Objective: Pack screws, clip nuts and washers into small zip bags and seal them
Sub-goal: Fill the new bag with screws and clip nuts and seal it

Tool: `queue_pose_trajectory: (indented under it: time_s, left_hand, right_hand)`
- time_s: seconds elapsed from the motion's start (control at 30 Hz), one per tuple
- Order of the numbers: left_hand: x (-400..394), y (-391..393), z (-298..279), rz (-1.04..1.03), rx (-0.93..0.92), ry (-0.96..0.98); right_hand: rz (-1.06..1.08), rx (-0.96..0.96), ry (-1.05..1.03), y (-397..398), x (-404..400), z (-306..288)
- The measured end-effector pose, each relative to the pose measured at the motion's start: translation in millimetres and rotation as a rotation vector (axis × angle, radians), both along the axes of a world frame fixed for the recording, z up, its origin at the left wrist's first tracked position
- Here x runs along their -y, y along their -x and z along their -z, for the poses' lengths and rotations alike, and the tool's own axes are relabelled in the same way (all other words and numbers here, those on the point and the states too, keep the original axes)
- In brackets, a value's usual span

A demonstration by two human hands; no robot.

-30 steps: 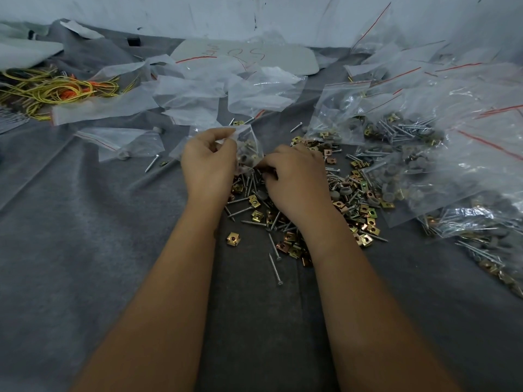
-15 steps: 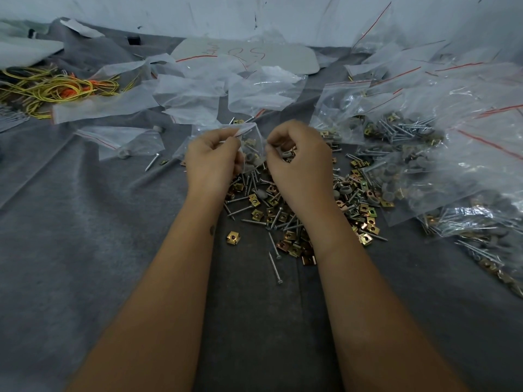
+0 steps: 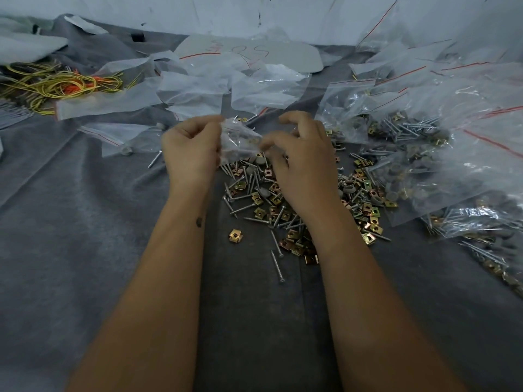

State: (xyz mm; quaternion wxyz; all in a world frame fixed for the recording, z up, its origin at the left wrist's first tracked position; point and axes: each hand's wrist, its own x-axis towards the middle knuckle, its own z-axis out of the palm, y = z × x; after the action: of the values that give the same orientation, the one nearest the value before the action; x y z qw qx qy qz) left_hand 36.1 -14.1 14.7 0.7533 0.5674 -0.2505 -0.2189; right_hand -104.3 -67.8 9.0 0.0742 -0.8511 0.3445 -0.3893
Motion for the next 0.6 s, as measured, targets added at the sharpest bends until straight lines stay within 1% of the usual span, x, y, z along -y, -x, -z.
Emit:
queue_pose_trajectory:
  time_s: [0.1,0.2,0.23,0.27,0.33,0.4,0.47,0.53,0.6]
  left_hand:
    - [-3.3,1.7,-3.9,-0.132,0.134,0.063]
    - [-1.7,2.9,-2.9,-0.198,0.158,0.078]
    - [-0.9,2.5,-2.1,-0.220,0.169,0.072]
    - [-0.1,2.1,-1.0,-0.233,0.185,0.059]
    - [2.3,1.3,2.9,-0.208,0.209,0.014]
    - [5.0,2.1,7.7,-0.120,0.214,-0.052]
    - [6.7,3.3,11.8,0.001,0.212,-0.114]
    - [7.6,4.3,14.3,0.105,0.207,-0.147]
    - [7.7,4.5,15.2,0.159,0.194,-0.147]
  right_hand:
    - [-0.045,0.178,-0.072,-3.0,-1.2,-2.2]
    - [-0.078,0.206,-0.245,-1.9,-2.8,-4.1]
    - [-0.055,0.173,-0.263,-1.5,-2.2,-4.2]
    - [-0.022,0.095,-0.245,-1.2,-1.3,-4.1]
    - [0.044,-0.160,-0.172,-2.5,-1.5,-2.7]
    - [0.076,-0.382,-0.136,-5.3,-3.5,0.7]
    - [0.080,-0.448,-0.120,-7.6,-5.3,2.3]
    - [0.052,-0.434,-0.126,-8.3,-6.7,2.0]
    - [0.030,-0.427,-0.133,-10.1,-8.8,-0.1]
